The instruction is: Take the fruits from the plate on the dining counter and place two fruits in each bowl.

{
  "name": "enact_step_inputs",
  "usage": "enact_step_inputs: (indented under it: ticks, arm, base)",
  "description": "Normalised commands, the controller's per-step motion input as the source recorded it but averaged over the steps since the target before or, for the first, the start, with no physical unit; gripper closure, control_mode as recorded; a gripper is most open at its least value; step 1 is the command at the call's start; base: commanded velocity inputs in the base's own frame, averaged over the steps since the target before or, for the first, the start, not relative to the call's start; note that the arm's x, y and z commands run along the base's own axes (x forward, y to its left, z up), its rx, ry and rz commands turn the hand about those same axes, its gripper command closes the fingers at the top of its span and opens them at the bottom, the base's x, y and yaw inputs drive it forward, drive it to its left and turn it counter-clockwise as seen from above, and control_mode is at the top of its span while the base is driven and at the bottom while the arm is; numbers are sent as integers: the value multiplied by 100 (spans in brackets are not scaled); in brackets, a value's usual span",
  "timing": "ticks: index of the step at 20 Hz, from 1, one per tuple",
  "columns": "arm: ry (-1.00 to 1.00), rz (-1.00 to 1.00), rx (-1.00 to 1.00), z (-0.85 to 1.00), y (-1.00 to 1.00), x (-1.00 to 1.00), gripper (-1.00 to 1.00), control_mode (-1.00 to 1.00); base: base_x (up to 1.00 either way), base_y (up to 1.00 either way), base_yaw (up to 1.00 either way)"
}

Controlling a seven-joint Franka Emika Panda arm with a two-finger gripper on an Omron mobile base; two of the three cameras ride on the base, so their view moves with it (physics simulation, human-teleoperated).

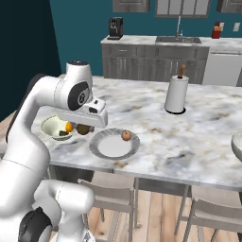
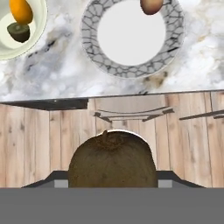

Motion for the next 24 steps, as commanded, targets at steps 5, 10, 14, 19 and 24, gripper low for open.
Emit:
enact_step_inputs:
  ticks: [5, 10, 14, 19, 24]
  arm:
    - [0, 0, 0, 0, 0, 0, 100, 100]
    - [0, 0, 0, 0, 0, 0, 100, 100]
    - [0, 0, 0, 0, 0, 0, 100, 100]
    - [0, 0, 0, 0, 0, 0, 100, 100]
    - [0, 0, 0, 0, 0, 0, 100, 100]
  base:
    - [-17, -66, 0]
    - [-4, -95, 0]
    - [0, -76, 0]
    - [0, -65, -6]
    - [1, -45, -7]
